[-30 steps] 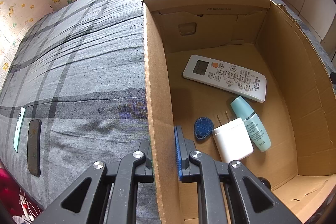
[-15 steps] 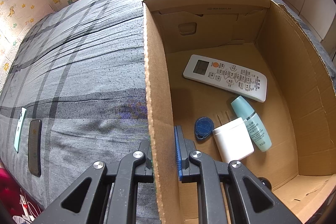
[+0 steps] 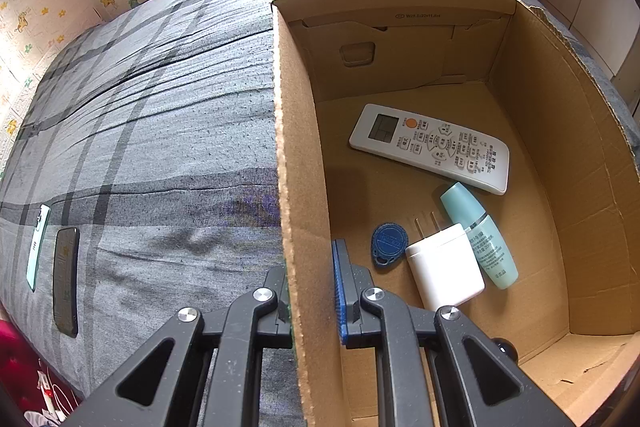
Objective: Organize rigid objects
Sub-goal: 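Move the right gripper back to the brass keychain, then grasp the keychain by its braided cord with the right gripper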
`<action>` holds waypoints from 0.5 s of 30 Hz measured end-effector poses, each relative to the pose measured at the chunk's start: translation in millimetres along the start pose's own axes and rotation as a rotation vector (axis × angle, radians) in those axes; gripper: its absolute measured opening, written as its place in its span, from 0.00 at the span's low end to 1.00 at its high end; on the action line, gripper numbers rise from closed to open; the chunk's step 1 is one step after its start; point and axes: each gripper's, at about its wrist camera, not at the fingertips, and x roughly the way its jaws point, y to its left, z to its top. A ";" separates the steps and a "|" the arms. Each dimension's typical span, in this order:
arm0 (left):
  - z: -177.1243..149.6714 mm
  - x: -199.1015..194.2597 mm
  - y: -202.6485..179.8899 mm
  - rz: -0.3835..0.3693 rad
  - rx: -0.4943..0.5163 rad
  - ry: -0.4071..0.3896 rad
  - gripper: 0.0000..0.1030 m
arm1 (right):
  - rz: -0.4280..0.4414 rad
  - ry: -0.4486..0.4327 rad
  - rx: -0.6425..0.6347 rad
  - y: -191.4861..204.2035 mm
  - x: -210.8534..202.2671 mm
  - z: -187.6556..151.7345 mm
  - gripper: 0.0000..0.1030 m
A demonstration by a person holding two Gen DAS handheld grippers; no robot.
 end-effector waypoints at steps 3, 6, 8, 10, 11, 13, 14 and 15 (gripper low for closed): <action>0.2 0.2 0.1 -0.002 -0.002 0.000 0.14 | 0.018 0.007 0.006 -4.0 1.3 0.3 1.00; -0.2 0.6 0.3 -0.002 -0.002 -0.001 0.14 | 0.020 0.013 0.000 -13.3 6.8 1.7 1.00; -0.3 0.5 0.3 -0.003 -0.002 0.000 0.14 | 0.009 0.017 -0.011 -13.1 6.6 -0.8 0.97; -0.6 0.3 0.9 -0.005 -0.004 -0.001 0.14 | -0.002 0.013 -0.011 -11.3 3.2 -4.4 0.85; -0.6 0.1 1.4 -0.006 -0.005 -0.001 0.14 | 0.003 0.008 -0.016 -10.6 0.1 -5.6 0.72; -0.7 0.0 1.5 -0.005 -0.004 -0.001 0.14 | 0.017 -0.010 -0.032 -8.3 -6.9 -8.5 0.38; -0.7 0.0 1.8 -0.005 -0.004 -0.001 0.14 | 0.020 -0.014 -0.038 -7.7 -10.1 -9.5 0.23; -0.6 -0.1 2.0 -0.006 -0.004 -0.001 0.14 | 0.013 -0.017 -0.039 -7.9 -12.4 -10.0 0.21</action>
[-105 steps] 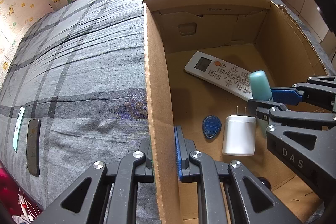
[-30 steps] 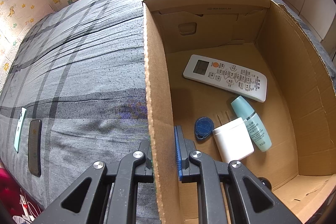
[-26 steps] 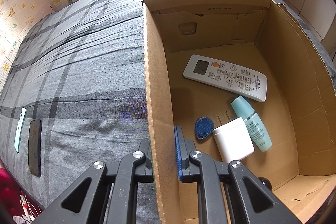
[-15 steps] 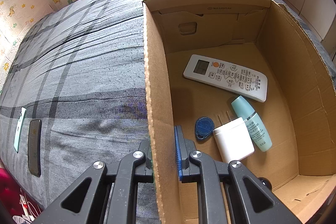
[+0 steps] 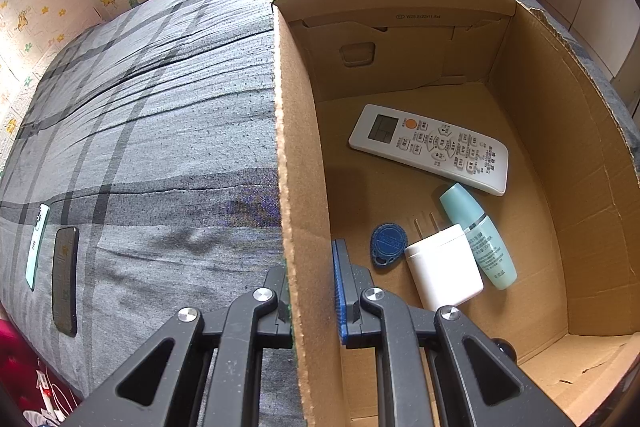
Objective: Organize rigid objects
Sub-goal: 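Grasp the keychain by its braided cord with the right gripper, then lift the keychain and carry it over the box with the right gripper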
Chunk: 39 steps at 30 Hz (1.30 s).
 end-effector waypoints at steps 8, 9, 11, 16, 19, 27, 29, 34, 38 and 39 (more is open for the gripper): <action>-0.2 -0.7 1.0 0.000 0.001 -0.001 0.14 | 0.037 -0.041 0.008 -6.3 -17.7 -1.0 0.06; -0.2 -0.8 1.0 0.000 0.001 -0.002 0.14 | 0.034 -0.047 0.002 -6.6 -21.5 -1.4 0.06; -0.1 -0.7 1.0 -0.001 0.001 -0.002 0.14 | 0.033 -0.059 -0.007 -7.2 -27.8 -2.4 0.06; -0.2 -0.6 1.1 -0.001 0.001 -0.001 0.14 | 0.046 -0.084 0.003 -11.5 -47.9 -3.3 0.06; -0.2 -0.7 0.8 -0.001 0.001 -0.001 0.14 | 0.051 -0.102 0.004 -12.3 -60.9 -3.0 0.06; -0.2 -0.7 0.9 0.000 0.002 -0.001 0.14 | 0.047 -0.151 -0.018 -4.1 -92.0 5.0 0.06; -0.2 -0.7 1.0 -0.001 0.001 -0.001 0.14 | 0.044 -0.163 -0.025 -1.7 -99.8 8.0 0.06; -0.1 -0.8 0.9 -0.002 0.001 -0.002 0.14 | 0.047 -0.193 -0.048 5.4 -115.8 16.4 0.06; -0.1 -0.8 0.9 -0.001 0.001 -0.001 0.14 | 0.046 -0.216 -0.068 13.3 -131.6 21.9 0.06; -0.1 -0.8 0.8 -0.001 0.001 -0.001 0.14 | 0.044 -0.222 -0.076 16.4 -135.9 23.1 0.06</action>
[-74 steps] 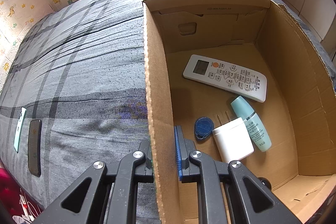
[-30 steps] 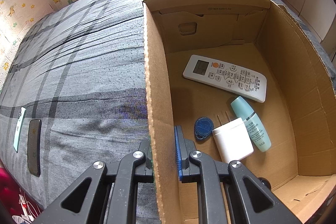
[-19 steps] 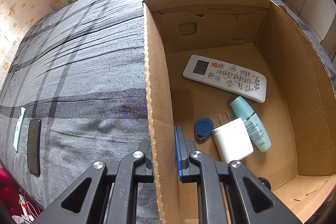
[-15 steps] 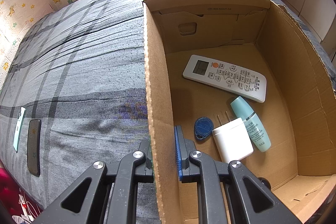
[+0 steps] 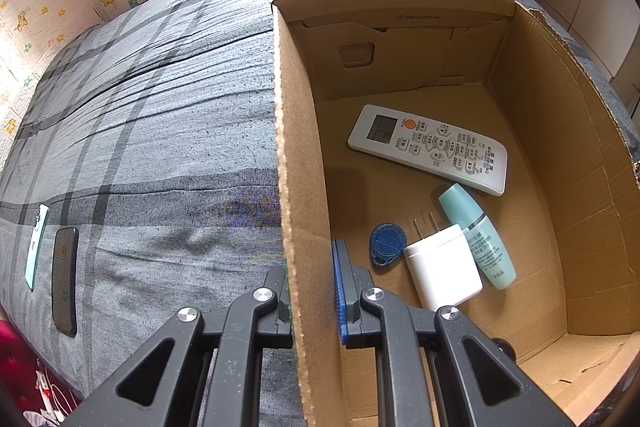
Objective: Organize rigid objects
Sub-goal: 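Lift the keychain and carry it over the box with the right gripper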
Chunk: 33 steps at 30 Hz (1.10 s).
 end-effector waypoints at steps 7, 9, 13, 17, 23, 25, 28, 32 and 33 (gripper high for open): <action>0.0 0.0 0.0 0.000 0.000 0.000 0.14 | 0.018 -0.053 -0.046 21.9 -28.9 18.6 0.06; 0.0 0.0 0.1 -0.001 0.000 0.000 0.14 | 0.022 -0.067 -0.062 28.6 -37.1 23.4 0.06; 0.0 0.3 -0.5 -0.002 -0.001 0.001 0.14 | 0.030 -0.101 -0.096 44.3 -53.4 33.8 0.06; -0.1 0.3 -0.4 -0.003 0.000 0.002 0.14 | 0.047 -0.136 -0.130 62.6 -70.9 44.7 0.06; 0.5 1.6 0.6 -0.006 -0.001 0.005 0.14 | 0.084 -0.177 -0.190 94.7 -91.6 55.9 0.06; 0.6 1.7 0.9 -0.007 -0.002 0.005 0.14 | 0.101 -0.183 -0.208 106.1 -95.1 58.1 0.06; 0.3 1.9 0.8 -0.006 0.000 0.005 0.14 | 0.124 -0.183 -0.232 122.0 -96.4 58.4 0.06; 0.8 2.6 0.6 -0.007 0.000 0.006 0.14 | 0.148 -0.169 -0.267 144.0 -90.4 54.4 0.06; 0.9 2.6 0.7 -0.006 0.000 0.006 0.14 | 0.152 -0.165 -0.273 148.0 -88.5 53.1 0.06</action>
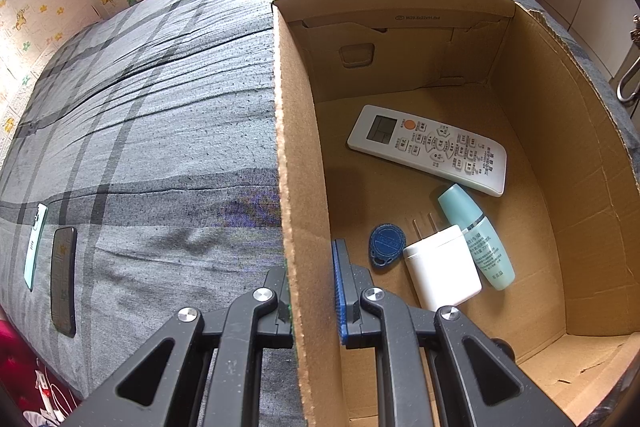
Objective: Organize rigid objects
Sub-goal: 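Lift the keychain and carry it over the box with the right gripper, then lower the keychain into the box and open the right gripper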
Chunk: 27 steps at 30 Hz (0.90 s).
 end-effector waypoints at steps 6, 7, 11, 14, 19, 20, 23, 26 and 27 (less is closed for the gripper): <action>0.7 0.4 1.7 -0.006 -0.004 0.000 0.14 | 0.022 0.040 -0.037 23.1 22.3 -8.3 0.06; 0.6 0.3 1.9 -0.007 -0.005 0.000 0.14 | 0.024 0.050 -0.042 26.3 27.1 -10.2 0.06; 0.6 0.1 2.3 -0.007 -0.004 0.000 0.14 | 0.027 0.093 -0.053 36.8 48.7 -19.9 0.06; 0.4 0.3 2.5 -0.007 -0.004 0.000 0.14 | 0.029 0.129 -0.054 41.0 65.8 -27.8 0.06; 0.6 0.2 2.5 -0.008 -0.005 0.000 0.14 | 0.022 0.192 -0.057 45.7 93.5 -43.1 0.06; 0.7 0.1 2.6 -0.008 -0.005 0.000 0.14 | 0.021 0.204 -0.057 46.4 99.1 -46.3 0.06; 0.8 -0.3 2.4 -0.008 -0.004 -0.001 0.14 | 0.014 0.239 -0.059 48.2 114.5 -54.7 0.06; 0.7 -0.3 2.1 -0.008 -0.004 -0.002 0.14 | 0.013 0.268 -0.060 50.2 127.9 -61.9 0.06; 0.7 -0.4 1.8 -0.007 -0.004 -0.002 0.14 | 0.009 0.276 -0.061 51.0 131.7 -63.8 0.06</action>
